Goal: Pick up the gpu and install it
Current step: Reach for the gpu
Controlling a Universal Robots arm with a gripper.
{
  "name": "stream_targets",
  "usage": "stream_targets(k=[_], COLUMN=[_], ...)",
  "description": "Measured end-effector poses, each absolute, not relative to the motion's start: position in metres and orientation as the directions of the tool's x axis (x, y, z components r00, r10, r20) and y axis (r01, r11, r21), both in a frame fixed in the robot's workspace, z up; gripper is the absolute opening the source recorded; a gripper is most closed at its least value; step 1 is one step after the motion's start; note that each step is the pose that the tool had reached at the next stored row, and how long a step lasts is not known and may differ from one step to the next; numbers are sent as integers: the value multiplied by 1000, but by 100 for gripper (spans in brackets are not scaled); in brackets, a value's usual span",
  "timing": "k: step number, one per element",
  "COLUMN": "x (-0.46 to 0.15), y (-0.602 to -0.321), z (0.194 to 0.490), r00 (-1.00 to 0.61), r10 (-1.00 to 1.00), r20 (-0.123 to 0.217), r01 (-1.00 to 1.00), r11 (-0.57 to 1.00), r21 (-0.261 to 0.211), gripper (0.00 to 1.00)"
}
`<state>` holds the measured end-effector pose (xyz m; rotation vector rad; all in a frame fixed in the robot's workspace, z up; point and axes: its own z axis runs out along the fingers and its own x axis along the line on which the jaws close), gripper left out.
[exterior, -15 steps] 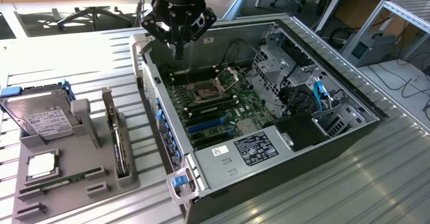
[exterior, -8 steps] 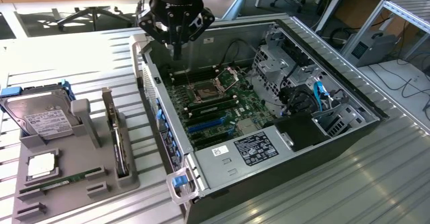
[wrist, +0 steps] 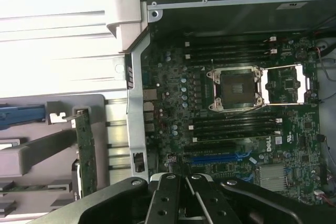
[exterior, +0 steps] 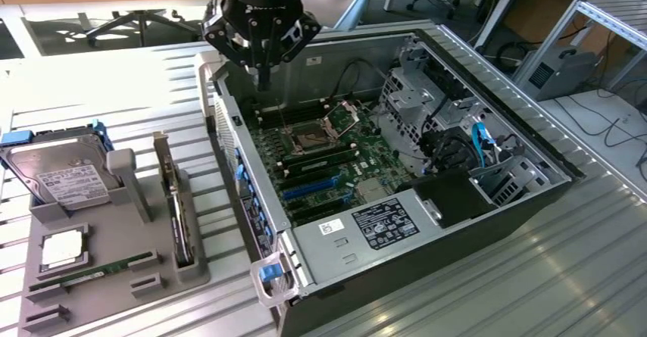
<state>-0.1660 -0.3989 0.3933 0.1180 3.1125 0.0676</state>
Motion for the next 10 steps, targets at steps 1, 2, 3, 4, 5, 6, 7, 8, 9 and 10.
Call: stream_targets(k=[1, 2, 3, 4, 5, 6, 7, 8, 9, 10], x=[-166, -167, -168, -168, -169, -169, -170, -170, -171, -171], y=[-399, -399, -399, -399, -399, -399, -399, -399, -399, -399], z=[393, 393, 393, 393, 393, 393, 393, 393, 393, 393], r00=[-997, -997, -997, -997, -997, -997, -997, -997, -997, -997], r10=[76, 76, 76, 76, 76, 76, 76, 76, 76, 76], r20=[-24, -24, -24, -24, -24, -24, -24, -24, -24, -24], r01=[75, 75, 75, 75, 75, 75, 75, 75, 75, 75], r11=[996, 996, 996, 996, 996, 996, 996, 996, 996, 996], r21=[44, 44, 44, 44, 44, 44, 44, 44, 44, 44], gripper=[11, 11, 11, 11, 11, 11, 11, 11, 11, 11])
